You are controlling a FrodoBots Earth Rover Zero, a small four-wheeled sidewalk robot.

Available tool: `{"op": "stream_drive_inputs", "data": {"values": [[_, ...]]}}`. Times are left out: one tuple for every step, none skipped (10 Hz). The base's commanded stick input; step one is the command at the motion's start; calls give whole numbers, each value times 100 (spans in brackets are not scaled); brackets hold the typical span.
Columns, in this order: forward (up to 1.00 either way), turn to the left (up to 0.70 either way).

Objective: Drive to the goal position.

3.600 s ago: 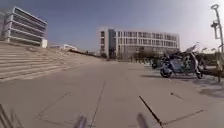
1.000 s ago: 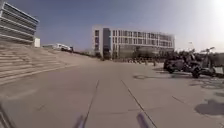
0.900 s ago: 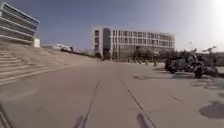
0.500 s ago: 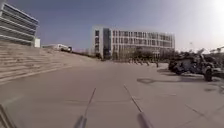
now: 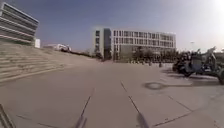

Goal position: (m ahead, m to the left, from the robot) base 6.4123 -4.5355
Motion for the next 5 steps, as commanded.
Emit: {"op": "stream_drive_inputs", "data": {"values": [[100,0],[100,0],[100,0],[100,0],[100,0]]}}
